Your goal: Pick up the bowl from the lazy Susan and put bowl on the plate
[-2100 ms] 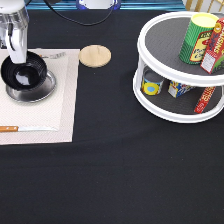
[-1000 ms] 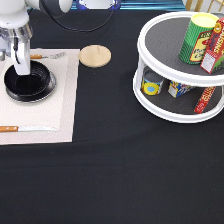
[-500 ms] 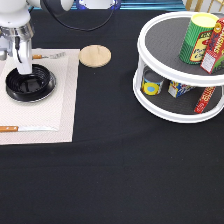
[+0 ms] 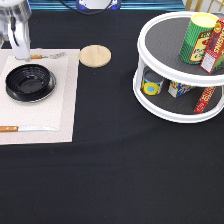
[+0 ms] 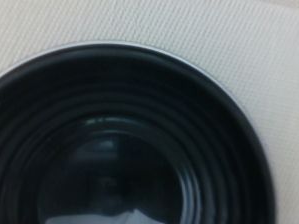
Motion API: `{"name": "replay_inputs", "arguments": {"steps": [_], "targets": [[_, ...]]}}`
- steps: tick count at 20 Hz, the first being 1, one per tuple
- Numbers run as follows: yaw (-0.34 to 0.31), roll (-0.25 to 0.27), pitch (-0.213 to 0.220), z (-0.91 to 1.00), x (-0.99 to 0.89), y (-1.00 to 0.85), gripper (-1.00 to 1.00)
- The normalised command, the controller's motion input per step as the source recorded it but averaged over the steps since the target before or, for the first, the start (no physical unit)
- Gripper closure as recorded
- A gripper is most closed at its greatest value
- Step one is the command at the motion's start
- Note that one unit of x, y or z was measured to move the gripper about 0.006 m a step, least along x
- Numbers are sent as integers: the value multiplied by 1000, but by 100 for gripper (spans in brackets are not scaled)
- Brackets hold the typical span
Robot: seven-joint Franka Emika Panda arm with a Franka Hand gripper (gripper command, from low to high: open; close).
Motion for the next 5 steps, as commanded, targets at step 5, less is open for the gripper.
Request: {"name": "replay_inputs", "arguments": {"steps": [5], "targets": [[0,0,0,0,0,0,-100]]}}
